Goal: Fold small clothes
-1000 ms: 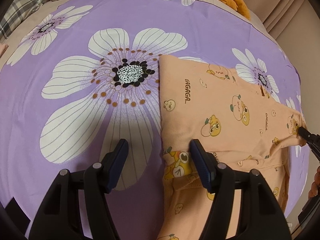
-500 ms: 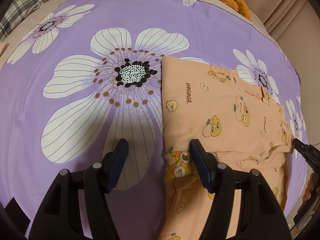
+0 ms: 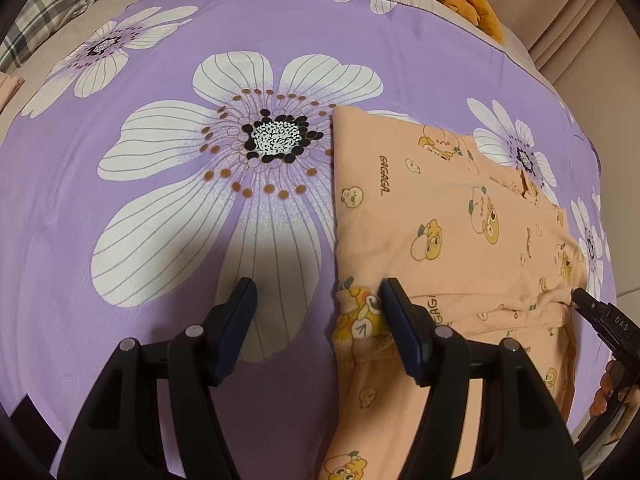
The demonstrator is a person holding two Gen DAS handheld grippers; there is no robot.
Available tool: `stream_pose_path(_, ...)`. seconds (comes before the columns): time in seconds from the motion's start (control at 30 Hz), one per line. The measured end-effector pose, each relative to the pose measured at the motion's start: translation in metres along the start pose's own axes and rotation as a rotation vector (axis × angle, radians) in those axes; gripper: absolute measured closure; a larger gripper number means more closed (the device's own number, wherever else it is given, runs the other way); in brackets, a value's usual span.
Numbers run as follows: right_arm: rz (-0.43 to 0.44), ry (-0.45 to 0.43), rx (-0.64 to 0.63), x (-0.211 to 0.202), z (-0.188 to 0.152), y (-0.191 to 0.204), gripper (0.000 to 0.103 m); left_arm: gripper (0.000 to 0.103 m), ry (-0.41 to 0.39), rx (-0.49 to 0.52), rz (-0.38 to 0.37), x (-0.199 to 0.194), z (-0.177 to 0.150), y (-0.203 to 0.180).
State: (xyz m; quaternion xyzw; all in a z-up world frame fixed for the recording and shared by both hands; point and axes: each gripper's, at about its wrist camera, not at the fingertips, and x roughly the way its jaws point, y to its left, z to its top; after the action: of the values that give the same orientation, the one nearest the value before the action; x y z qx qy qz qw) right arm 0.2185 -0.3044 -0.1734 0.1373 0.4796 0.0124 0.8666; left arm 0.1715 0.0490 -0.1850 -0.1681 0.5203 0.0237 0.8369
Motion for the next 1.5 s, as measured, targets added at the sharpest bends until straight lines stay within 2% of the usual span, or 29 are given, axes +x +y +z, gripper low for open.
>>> stream_pose_path(0.03, -0.003, -0.005, -0.002, -0.001, 0.000, 0.000, 0.071, 0.037, 0.001, 0.000, -0.001, 0.000, -0.001, 0.000)
stream_pose_path(0.07, -0.011, -0.012, -0.009, -0.002, -0.001, 0.000, 0.077, 0.037, 0.001, -0.002, -0.002, -0.001, -0.001, 0.001)
stream_pose_path(0.1, -0.022, -0.020, -0.014, -0.003, -0.001, 0.001, 0.090, 0.037, 0.001, -0.005, -0.006, -0.001, -0.002, 0.001)
stream_pose_path(0.13, -0.035, -0.027, -0.023, -0.005, -0.001, 0.001, 0.096, 0.037, 0.001, -0.007, -0.008, -0.001, -0.003, 0.002)
stream_pose_path(0.17, -0.038, -0.035, -0.025, -0.007, -0.001, 0.001, 0.097, 0.037, 0.000, -0.009, -0.008, -0.002, -0.003, 0.002)
stream_pose_path(0.47, -0.004, -0.091, -0.027, -0.026, 0.000, -0.005, 0.098, 0.037, 0.001, -0.005, -0.009, -0.001, -0.004, 0.003)
stream_pose_path(0.7, -0.024, -0.014, 0.007, 0.008, -0.010, -0.016, 0.098, 0.037, -0.002, 0.001, -0.004, -0.002, -0.006, 0.003)
stream_pose_path(0.97, -0.030, -0.036, 0.005, 0.012, -0.014, -0.017, 0.098, 0.035, -0.007, -0.004, 0.002, 0.000, -0.007, 0.002)
stream_pose_path(1.23, -0.098, -0.070, -0.042, 0.012, -0.019, -0.006, 0.098, 0.035, -0.026, 0.003, -0.001, -0.001, -0.010, 0.002)
stream_pose_path(1.5, -0.108, -0.077, -0.024, 0.013, -0.020, -0.008, 0.098, 0.034, -0.035, -0.028, 0.010, -0.009, -0.021, -0.002)
